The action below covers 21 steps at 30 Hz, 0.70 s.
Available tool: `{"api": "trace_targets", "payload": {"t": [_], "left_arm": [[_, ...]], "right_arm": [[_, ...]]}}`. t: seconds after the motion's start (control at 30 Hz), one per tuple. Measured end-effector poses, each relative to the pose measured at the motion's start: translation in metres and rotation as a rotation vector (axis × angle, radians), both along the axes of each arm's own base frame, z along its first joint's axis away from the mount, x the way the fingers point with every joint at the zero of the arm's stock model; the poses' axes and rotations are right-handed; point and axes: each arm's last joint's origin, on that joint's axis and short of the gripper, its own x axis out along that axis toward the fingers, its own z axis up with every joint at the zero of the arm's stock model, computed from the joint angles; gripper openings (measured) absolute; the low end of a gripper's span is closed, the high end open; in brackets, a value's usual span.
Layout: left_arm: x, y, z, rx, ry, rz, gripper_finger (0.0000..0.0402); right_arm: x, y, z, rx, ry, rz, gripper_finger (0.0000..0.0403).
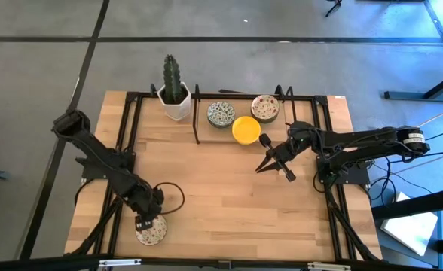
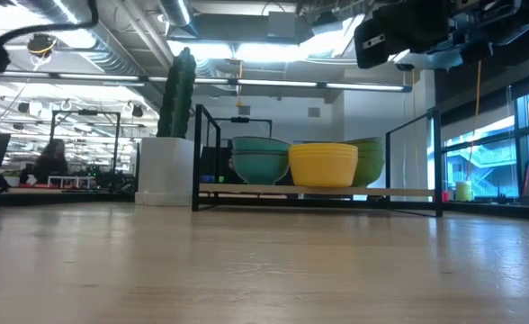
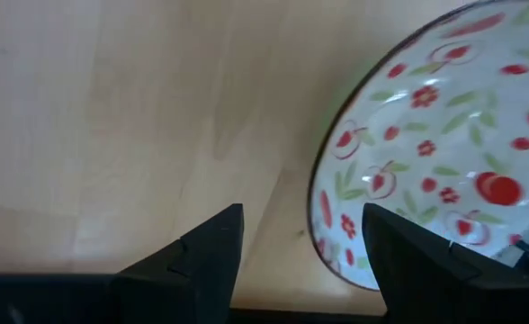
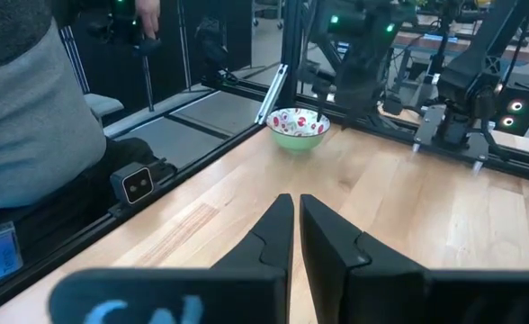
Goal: Pick & Place Mini bowls
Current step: Stack the green printed bowl on top of the green printed bowl on the shelf
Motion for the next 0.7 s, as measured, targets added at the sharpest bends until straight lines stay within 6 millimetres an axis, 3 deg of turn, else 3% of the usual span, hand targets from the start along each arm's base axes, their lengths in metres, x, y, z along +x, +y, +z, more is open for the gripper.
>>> {"api": "trace_targets", "payload": {"t": [0.37,0.5,0.7], "left_arm": [[0.007,-0.01,-0.026,0.062,0.05,-0.064,0.0196],[0.015,-0.012,-0.034,0.054,0.028,-0.115,0.0141],[0.028,-0.006,-0.036,-0.001,0.012,-0.129,0.0021]], "right_arm": [[0.001,0.0,0.003,-0.005,-0.039,-0.001,0.0026],[0.001,0.0,0.004,-0.006,-0.044,-0.001,0.0026],[0.001,0.0,0.004,-0.006,-0.044,0.0,0.0026]]}}
